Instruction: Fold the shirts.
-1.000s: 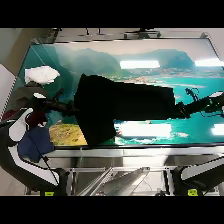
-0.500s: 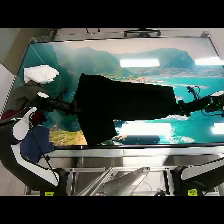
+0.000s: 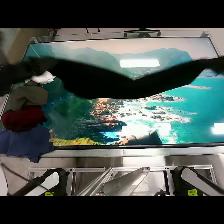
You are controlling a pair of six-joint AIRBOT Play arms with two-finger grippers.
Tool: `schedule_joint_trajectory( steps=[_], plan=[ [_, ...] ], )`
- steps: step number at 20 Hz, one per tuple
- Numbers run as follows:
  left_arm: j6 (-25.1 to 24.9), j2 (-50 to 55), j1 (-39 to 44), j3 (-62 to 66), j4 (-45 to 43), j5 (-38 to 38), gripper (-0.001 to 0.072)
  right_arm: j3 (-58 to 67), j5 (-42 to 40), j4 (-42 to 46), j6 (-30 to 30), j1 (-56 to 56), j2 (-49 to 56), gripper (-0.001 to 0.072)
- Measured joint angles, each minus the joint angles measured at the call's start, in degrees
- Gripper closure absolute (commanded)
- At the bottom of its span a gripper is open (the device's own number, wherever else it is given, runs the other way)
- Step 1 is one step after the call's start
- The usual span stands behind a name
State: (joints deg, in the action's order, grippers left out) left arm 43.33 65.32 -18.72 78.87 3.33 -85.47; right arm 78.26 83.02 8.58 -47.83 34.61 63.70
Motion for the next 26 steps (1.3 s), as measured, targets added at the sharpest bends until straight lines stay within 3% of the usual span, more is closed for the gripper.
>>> schedule_joint_trajectory(
  steps=[7,11,14,17,22,26],
  plan=[
    [4.94,-16.96,-23.23,17.14,7.3,4.79,0.0674,2.56,-23.71,-7.41,6.12,6.4,-26.93,0.0686],
    [7.67,-18.43,-29.38,19.63,7.1,3.56,0.0674,2.62,-23.93,-6.43,7.21,6.51,-26.73,0.0688],
    [8.76,-14.97,-22.75,15.85,0.0,4.44,0.0675,2.49,-20.98,-1.31,5.57,1.86,-19.8,0.0687],
    [9.49,-7.39,-9.53,9.18,-11.89,8.0,0.0691,1.99,-19.82,9.55,1.42,-5.9,-9.86,0.0687],
    [10.82,9.27,9.38,1.38,-34.56,23.67,0.0687,1.25,-22.93,32.54,-8.57,-16.24,9.97,0.0688],
    [12.55,23.08,15.67,2.38,-43.78,32.3,0.0689,1.16,-27.98,40.98,-12.09,-19.67,23.67,0.0688]
  ],
)
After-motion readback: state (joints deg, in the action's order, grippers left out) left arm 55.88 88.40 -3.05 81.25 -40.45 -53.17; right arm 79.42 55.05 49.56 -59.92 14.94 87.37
